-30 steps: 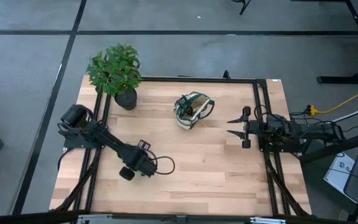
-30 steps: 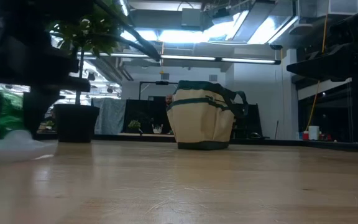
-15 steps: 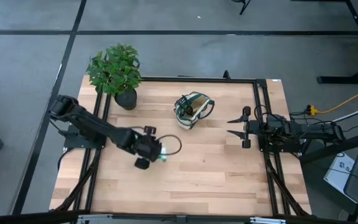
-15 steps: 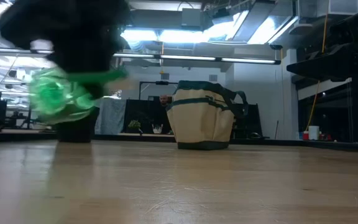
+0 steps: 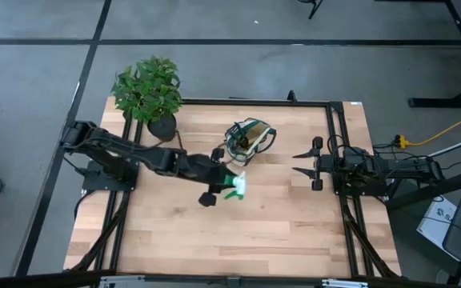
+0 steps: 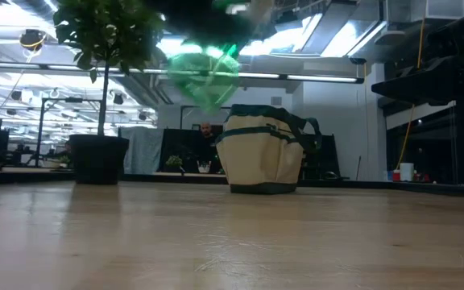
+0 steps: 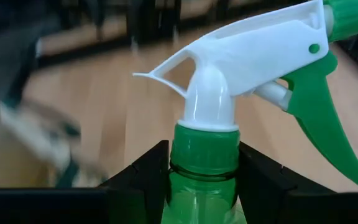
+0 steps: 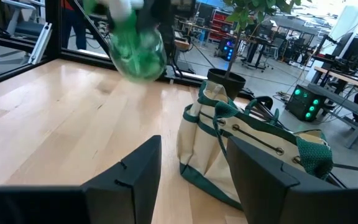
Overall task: Pick & Place Garden tools in Gardening bag
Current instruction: Put the green spray bottle into the green gardening bag
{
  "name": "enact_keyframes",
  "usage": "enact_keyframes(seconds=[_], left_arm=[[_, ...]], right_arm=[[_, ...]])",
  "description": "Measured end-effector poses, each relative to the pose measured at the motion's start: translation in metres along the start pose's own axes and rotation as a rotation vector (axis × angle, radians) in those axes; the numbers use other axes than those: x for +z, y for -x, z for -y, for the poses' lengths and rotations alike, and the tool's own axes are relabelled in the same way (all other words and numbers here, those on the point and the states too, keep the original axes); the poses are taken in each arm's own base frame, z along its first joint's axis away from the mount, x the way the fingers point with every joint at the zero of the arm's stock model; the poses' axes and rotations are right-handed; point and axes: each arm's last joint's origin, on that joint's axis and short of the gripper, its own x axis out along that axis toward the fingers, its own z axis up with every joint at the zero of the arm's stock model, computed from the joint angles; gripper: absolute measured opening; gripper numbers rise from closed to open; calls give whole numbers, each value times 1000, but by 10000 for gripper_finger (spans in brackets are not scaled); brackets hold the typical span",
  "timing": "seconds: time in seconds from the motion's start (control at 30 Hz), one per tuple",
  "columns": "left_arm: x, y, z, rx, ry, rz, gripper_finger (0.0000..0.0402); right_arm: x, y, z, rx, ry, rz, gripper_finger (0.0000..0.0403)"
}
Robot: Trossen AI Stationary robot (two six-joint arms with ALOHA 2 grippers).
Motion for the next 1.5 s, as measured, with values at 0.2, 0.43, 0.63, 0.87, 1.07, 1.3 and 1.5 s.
enact_keyframes(seconds=[0.2,0.43,0.63,0.87,1.07,1.3,1.5], left_arm=[[26,1,-16,-65,-38,304,150],[39,-3,-34,4,-74,512,150],[42,-18,-41,63,-123,646,150],[52,-33,-51,173,-119,673,150],[58,-41,-67,337,-78,632,150],[45,-50,-96,439,41,574,150],[22,-72,-114,456,121,511,151]], right_arm=[[0,0,0,0,0,0,186],[0,0,0,0,0,0,186],[0,0,0,0,0,0,186],[0,0,0,-1,0,0,186],[0,0,0,-1,0,0,186],[0,0,0,-1,0,0,186],[0,0,0,0,0,0,186]])
